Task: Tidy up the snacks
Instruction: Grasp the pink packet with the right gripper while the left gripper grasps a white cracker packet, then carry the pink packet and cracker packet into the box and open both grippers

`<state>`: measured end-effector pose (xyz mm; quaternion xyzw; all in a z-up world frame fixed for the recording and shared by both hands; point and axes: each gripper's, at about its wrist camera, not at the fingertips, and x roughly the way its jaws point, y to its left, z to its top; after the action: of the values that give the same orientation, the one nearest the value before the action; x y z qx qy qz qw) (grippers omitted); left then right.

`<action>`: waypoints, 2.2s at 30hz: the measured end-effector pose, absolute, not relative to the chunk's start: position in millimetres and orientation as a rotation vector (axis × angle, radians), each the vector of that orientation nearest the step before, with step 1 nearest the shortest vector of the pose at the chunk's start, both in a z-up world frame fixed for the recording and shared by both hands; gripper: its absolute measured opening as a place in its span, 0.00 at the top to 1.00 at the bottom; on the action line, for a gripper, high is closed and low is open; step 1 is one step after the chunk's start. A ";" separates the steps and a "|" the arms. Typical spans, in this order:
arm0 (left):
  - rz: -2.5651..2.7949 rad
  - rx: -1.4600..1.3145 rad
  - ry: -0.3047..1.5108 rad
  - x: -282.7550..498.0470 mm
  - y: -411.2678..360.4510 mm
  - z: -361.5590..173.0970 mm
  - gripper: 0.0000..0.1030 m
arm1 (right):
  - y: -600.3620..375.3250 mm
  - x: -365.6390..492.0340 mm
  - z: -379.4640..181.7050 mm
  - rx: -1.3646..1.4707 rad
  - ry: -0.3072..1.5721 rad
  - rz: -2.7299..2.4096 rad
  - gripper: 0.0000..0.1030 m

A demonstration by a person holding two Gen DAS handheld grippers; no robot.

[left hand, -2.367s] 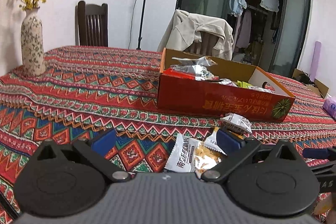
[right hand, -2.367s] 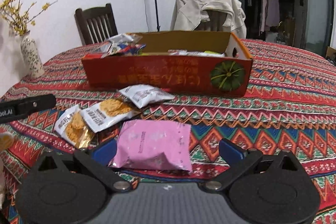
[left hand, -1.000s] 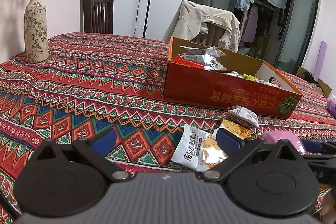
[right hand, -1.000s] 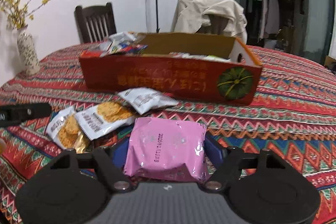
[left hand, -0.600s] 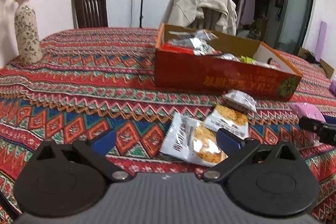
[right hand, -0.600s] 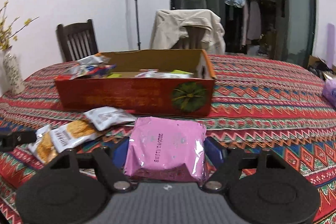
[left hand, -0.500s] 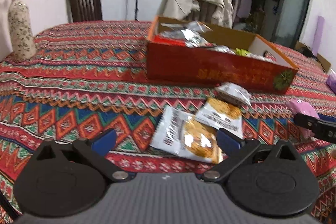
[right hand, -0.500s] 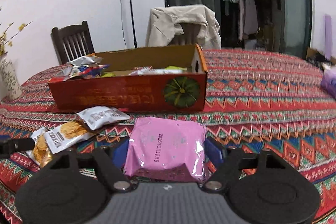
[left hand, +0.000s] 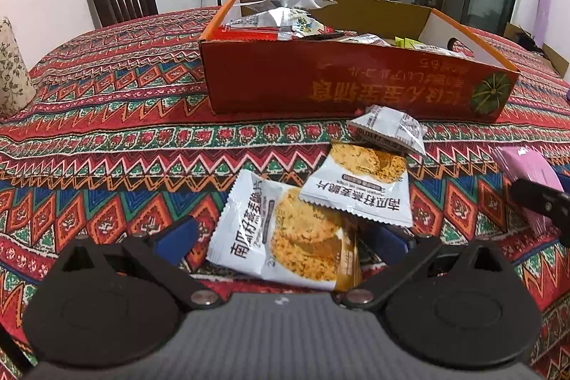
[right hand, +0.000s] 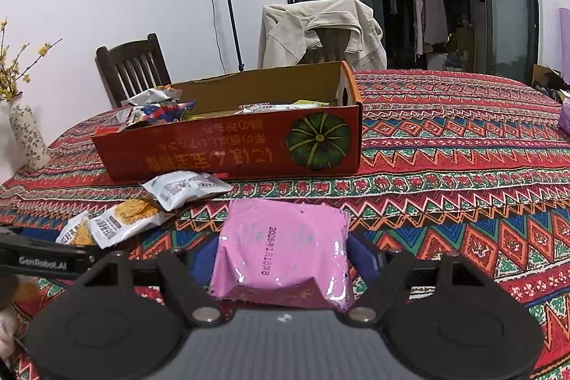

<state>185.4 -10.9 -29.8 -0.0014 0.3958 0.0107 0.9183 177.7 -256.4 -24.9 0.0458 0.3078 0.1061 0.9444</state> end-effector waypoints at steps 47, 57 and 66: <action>-0.014 -0.083 0.545 135.2 11.0 33.9 0.39 | -240.5 151.6 12.9 0.031 0.468 0.274 0.26; -0.030 -0.071 0.469 175.2 -6.3 75.5 0.39 | -238.6 183.6 57.1 0.031 0.408 0.231 0.26; 0.009 -0.106 0.434 236.3 -17.5 97.4 0.39 | -229.9 250.9 78.2 0.058 0.390 0.193 0.26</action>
<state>236.3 -17.5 97.4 -0.0527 0.2152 0.0044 0.9751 250.9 -229.9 78.2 0.0289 0.1935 0.0957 0.9760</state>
